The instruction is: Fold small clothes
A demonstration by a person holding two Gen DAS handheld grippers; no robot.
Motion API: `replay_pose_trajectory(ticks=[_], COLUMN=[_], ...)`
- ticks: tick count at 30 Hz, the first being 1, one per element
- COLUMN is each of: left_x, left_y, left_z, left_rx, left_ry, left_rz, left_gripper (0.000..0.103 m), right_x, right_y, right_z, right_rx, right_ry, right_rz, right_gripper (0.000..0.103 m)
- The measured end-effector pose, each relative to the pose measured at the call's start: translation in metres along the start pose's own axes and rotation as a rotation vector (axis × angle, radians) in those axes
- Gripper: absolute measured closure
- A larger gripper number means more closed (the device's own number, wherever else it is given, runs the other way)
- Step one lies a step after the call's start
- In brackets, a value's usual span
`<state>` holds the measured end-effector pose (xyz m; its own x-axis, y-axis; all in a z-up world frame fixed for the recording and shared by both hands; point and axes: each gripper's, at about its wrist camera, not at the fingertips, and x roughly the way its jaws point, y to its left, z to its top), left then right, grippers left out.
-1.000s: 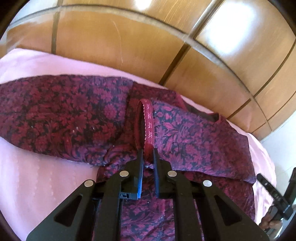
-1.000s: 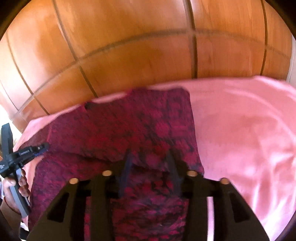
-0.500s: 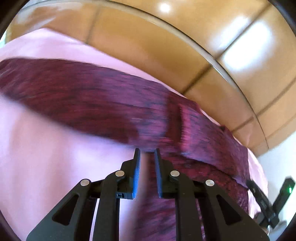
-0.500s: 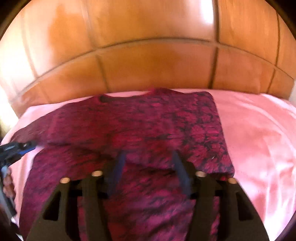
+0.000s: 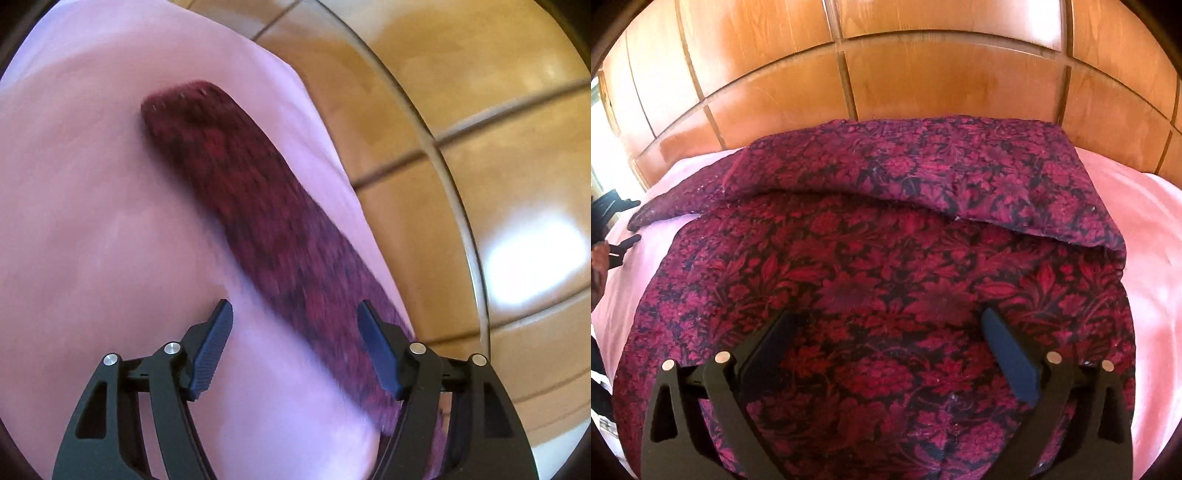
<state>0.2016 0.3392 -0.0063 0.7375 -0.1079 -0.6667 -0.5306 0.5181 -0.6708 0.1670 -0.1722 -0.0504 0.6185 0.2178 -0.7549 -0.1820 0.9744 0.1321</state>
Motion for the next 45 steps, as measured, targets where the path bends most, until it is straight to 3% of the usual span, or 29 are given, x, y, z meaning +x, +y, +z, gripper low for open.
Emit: replay_pose_trajectory(ticks=[2,4,6,8,12,17,20,23,24,25,27,30,34,40,45], left_x=[0.006,0.017,0.021,0.014,-0.010,-0.024,-0.011,0.014,0.023,0.033,0.034,0.027,0.006,-0.008,-0.001], left_y=[-0.003,0.003,0.007,-0.006,-0.063,-0.153,-0.192,-0.220,-0.224,-0.225,-0.219,-0.199,-0.169,-0.117,-0.093], left_z=[0.014,0.026,0.037,0.035,0.015,-0.062,-0.118,-0.180,-0.199,-0.217,-0.239,-0.248,-0.242,-0.193,-0.173], left_rx=[0.036,0.025,0.010,0.042,0.261,0.546,0.655,0.787,0.822,0.843,0.866,0.849,0.817,0.665,0.589], left_ry=[-0.014,0.002,0.009,-0.016,-0.065,-0.041,0.048,0.145,0.189,0.237,0.262,0.289,0.245,0.145,0.128], left_rz=[0.050,0.107,0.141,0.128,0.056,-0.121,-0.224,-0.255,-0.251,-0.247,-0.240,-0.236,-0.203,-0.046,0.055], left_gripper=[0.053,0.081,0.091,0.093,0.093,0.093,0.093,0.091,0.083,0.068,0.050,0.047,0.047,0.047,0.047], right_x=[0.001,0.001,0.002,0.001,-0.001,-0.003,-0.004,-0.005,-0.005,-0.005,-0.005,-0.009,-0.029,-0.045,0.019], right_y=[0.003,0.008,0.011,0.009,0.010,0.013,0.013,0.012,0.011,0.011,0.010,0.004,-0.006,-0.013,-0.007], right_z=[-0.001,0.000,0.000,-0.001,0.001,-0.001,-0.002,-0.002,-0.002,-0.003,-0.002,-0.001,0.009,0.065,0.114], right_rx=[-0.014,-0.033,-0.043,-0.043,-0.041,-0.031,-0.027,-0.022,-0.019,-0.016,-0.014,-0.002,0.049,0.199,0.262], right_ry=[0.006,0.010,0.012,0.010,0.005,-0.009,-0.009,-0.012,-0.013,-0.014,-0.014,-0.018,-0.044,-0.155,-0.037], right_rz=[-0.019,-0.044,-0.059,-0.058,-0.055,-0.058,-0.058,-0.054,-0.051,-0.049,-0.047,-0.037,0.023,0.142,0.101], right_gripper=[0.002,0.002,0.002,0.002,0.002,0.002,0.002,0.002,0.002,0.002,0.002,0.008,0.048,0.049,0.050])
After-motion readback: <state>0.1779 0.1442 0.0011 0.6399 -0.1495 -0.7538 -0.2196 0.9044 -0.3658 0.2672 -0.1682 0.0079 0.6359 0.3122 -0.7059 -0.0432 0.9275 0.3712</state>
